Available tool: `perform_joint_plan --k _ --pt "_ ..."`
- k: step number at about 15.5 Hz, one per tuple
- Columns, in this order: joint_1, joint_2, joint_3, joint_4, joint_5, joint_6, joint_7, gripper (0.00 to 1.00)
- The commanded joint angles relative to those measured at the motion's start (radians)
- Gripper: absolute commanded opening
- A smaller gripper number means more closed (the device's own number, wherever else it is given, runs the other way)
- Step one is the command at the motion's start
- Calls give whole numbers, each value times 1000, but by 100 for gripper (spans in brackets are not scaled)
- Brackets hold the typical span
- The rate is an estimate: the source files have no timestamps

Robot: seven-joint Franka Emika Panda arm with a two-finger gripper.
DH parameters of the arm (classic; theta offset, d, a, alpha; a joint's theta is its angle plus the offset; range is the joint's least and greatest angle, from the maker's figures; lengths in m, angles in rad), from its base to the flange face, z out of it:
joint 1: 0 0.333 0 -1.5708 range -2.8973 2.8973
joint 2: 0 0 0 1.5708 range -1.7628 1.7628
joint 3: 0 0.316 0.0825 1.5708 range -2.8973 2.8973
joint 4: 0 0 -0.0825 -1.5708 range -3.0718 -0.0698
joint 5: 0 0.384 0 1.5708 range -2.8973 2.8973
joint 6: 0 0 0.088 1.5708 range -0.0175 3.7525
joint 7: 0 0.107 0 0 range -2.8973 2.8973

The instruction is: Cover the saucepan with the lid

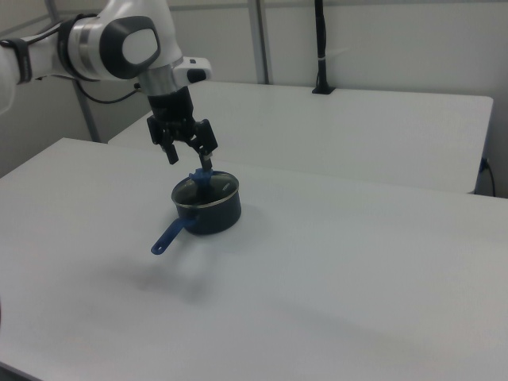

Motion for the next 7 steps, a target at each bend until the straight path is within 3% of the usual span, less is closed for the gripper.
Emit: perform_joint_plan --k 1,7 --pt "7 -66 -7 -74 -15 -28 9 100" --pt "9 -67 -10 -71 -2 -31 18 100"
